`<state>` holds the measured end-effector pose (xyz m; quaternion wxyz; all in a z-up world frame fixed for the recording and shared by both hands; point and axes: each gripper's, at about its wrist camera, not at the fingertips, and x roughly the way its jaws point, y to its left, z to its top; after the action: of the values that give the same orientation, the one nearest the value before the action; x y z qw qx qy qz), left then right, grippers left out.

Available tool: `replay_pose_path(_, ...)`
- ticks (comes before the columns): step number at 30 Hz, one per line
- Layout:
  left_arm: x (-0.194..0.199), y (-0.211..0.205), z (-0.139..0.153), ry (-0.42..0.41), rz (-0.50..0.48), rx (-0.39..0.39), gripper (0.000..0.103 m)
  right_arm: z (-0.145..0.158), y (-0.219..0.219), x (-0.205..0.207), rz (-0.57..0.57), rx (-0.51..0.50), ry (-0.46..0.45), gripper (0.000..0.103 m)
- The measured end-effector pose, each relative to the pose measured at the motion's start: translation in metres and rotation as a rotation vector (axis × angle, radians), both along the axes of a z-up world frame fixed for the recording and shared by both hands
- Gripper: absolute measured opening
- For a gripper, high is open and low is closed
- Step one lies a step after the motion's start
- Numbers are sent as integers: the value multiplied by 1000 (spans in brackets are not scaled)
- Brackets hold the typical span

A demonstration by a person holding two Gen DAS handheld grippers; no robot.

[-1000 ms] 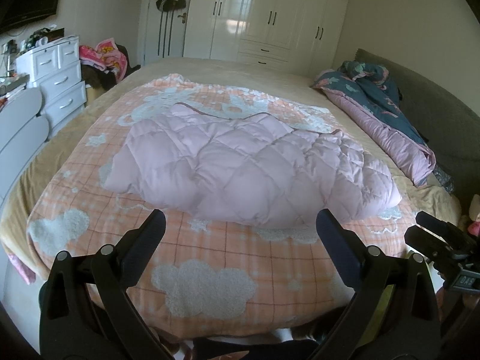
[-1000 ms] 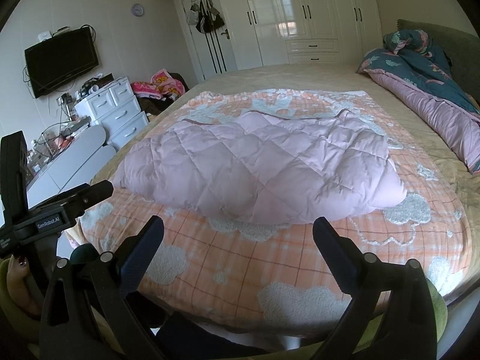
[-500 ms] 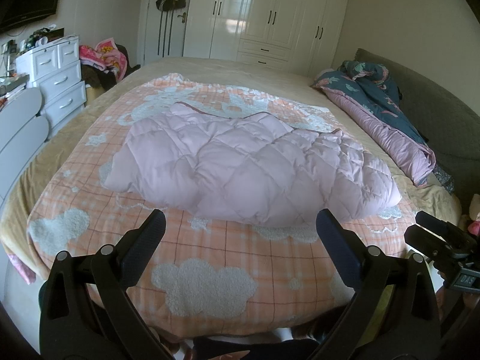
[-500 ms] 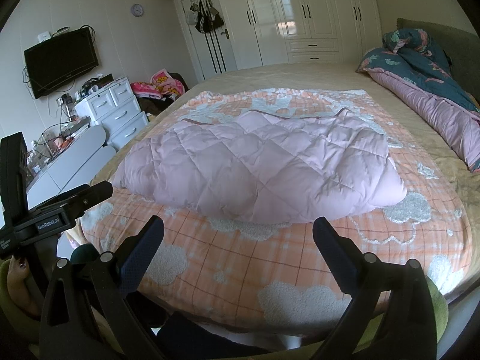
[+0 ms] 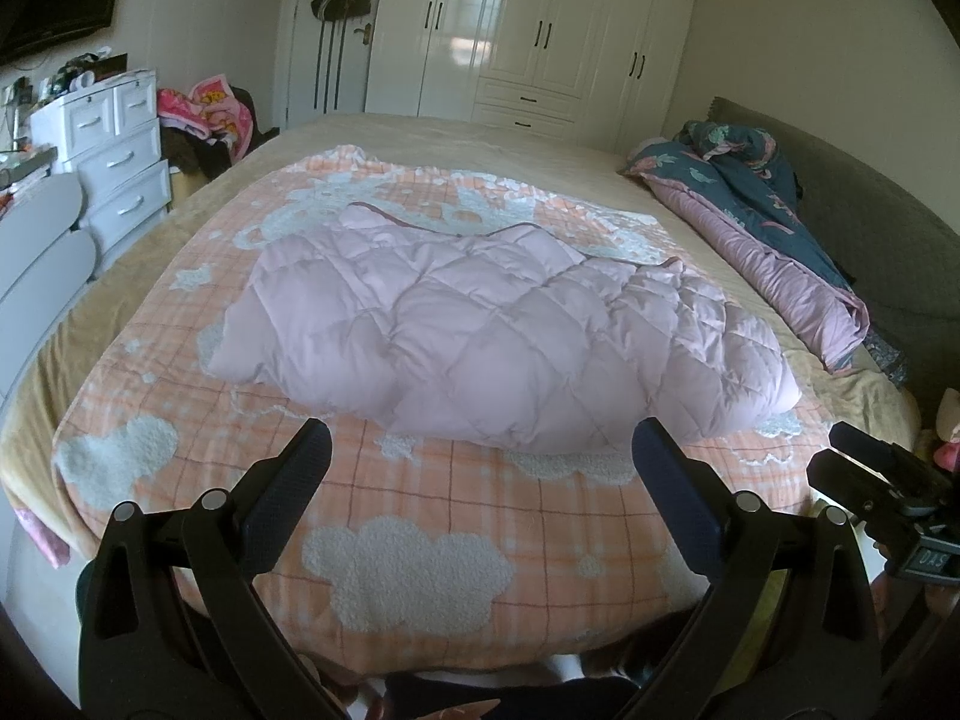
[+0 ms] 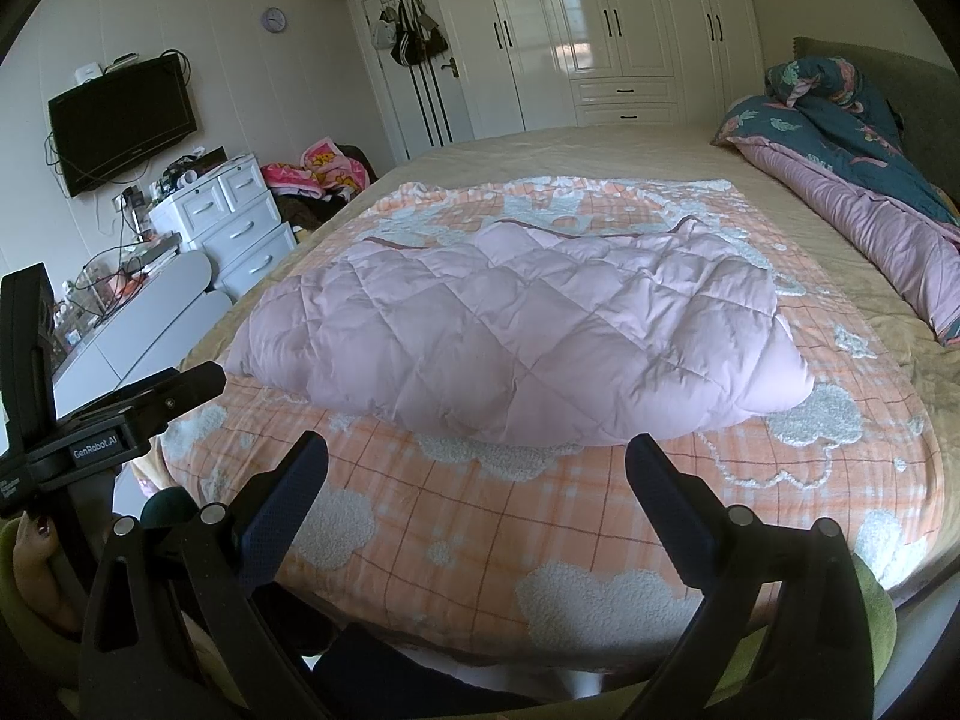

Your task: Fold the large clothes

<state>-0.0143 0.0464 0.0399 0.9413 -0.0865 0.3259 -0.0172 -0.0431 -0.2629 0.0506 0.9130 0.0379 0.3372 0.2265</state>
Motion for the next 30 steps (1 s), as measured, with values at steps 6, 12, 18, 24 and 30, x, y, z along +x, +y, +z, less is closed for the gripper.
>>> replay_pose_path(6,-2,1,-1,-4,-8,0,94,0,0,0,1,0,-1,99)
replay_pose_path(12,-2,2,-2,-2,-12,-3,94,0,1,0,-2,-3,-1,99)
replay_pose_path(18,-3,3,-2,-4,-14,-10,94,-2,2,0,-6,-7,0,99)
replay_pose_path(24,-2,3,-5,13,-4,22,94,-8,1,-1,-25,-23,10,99)
replay_pose_path(30,-5,7,-15,58,11,14,94,-7,-11,-1,-86,-30,12,99)
